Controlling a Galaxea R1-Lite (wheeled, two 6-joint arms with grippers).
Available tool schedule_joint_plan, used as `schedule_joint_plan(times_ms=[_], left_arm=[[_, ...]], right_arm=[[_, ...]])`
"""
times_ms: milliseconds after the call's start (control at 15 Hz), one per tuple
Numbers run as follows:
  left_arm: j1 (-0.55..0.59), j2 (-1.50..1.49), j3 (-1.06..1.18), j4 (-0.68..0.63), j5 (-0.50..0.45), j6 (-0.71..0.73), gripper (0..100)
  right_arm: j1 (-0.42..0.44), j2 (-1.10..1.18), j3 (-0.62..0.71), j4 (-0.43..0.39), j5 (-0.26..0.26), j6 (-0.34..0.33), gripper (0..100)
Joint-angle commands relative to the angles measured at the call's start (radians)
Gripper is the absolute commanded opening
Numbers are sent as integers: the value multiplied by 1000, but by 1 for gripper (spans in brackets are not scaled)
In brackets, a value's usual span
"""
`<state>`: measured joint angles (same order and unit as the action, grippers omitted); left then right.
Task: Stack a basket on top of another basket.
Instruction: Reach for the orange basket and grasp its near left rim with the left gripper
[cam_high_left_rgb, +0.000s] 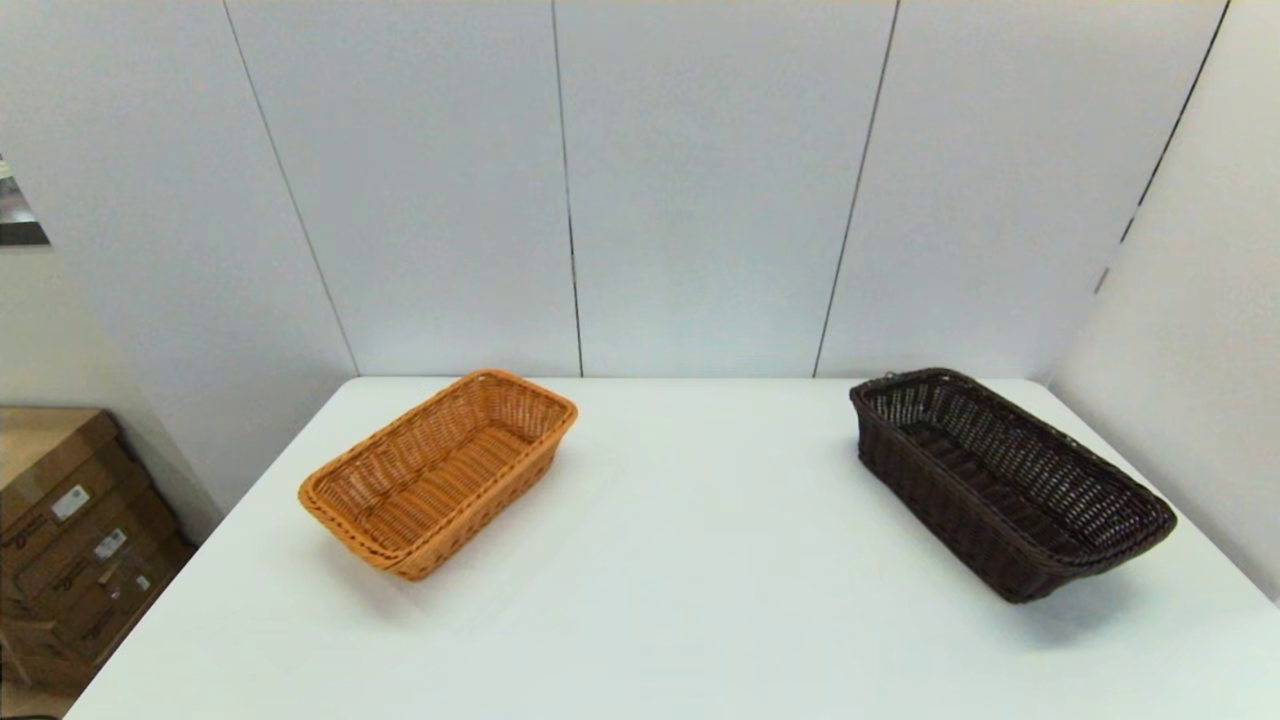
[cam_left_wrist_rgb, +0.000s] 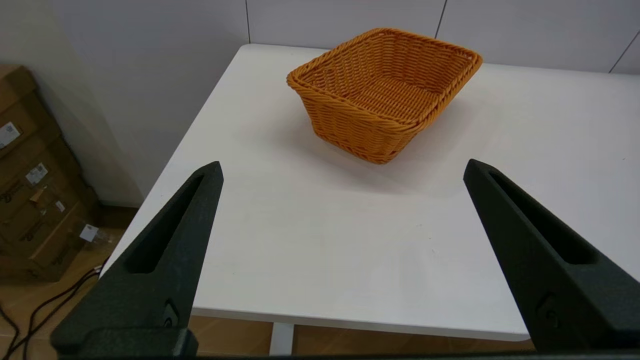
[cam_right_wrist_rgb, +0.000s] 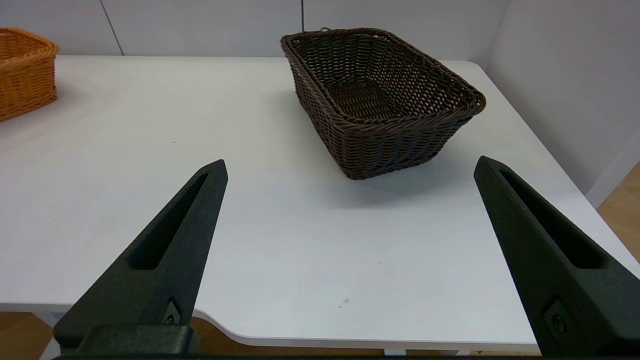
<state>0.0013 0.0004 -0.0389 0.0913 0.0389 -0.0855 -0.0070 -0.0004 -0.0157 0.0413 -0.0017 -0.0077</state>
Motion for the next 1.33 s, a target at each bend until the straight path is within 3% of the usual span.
schedule_joint_plan(times_ms=[67,467,800,933,1333], left_arm=[[0,55,-82,44,-2,-8,100],[5,728,-481,76,44,-318,100],[3,1362,-754,136,167,-714,100],[-3,1543,-854,179,170,-866,100],[-10,1911,-1029,228,162,-997,100]], right_arm=[[1,0,-1,0,0,0,100],[1,0,0,0,0,0,100],[-1,0,0,0,0,-2,100],[1,0,-1,0,0,-2,100],[-1,0,0,0,0,-2,100]])
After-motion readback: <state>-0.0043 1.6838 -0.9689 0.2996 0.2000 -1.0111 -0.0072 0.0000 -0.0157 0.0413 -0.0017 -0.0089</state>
